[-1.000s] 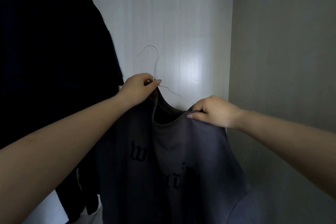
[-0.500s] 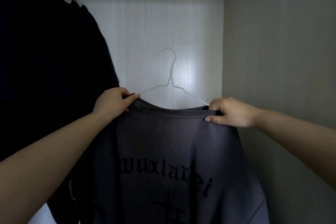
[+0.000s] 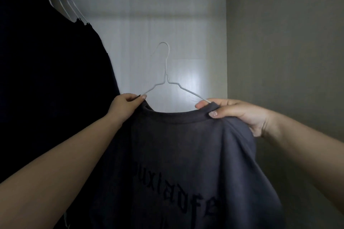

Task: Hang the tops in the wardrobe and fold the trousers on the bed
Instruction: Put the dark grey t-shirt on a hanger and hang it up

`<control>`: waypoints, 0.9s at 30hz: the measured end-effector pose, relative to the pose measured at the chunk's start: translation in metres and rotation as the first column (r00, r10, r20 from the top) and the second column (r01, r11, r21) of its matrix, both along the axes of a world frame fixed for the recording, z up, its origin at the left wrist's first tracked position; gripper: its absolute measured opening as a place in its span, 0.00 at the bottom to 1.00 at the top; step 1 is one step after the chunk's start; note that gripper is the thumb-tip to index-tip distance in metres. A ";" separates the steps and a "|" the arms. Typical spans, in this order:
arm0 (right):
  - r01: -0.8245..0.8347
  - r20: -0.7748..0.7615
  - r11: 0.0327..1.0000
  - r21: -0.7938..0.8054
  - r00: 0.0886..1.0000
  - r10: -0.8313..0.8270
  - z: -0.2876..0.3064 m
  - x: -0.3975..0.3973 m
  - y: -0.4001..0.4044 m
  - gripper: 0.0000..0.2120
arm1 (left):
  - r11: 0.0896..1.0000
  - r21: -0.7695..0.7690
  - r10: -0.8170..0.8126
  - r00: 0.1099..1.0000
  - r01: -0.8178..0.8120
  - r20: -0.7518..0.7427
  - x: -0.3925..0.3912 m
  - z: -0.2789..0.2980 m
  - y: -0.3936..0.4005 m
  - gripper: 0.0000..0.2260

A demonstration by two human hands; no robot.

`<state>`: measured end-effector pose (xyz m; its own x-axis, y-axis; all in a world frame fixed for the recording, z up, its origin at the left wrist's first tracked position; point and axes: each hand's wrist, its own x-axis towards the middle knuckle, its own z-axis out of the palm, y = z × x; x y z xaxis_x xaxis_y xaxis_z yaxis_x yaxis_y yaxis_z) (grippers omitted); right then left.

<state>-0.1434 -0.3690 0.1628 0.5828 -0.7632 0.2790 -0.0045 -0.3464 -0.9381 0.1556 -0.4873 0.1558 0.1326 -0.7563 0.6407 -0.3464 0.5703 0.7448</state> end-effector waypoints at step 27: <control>0.372 0.328 0.751 -0.545 0.919 -0.218 0.173 0.305 -0.030 0.11 | 0.976 -0.032 -0.220 0.961 0.218 -0.167 0.096 0.132 0.171 0.12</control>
<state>0.1621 -0.3989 0.3353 0.2157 -0.5267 0.8222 -0.0131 -0.8435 -0.5369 0.2513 -0.3162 0.2880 0.0716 -0.7704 0.6336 -0.0826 0.6284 0.7735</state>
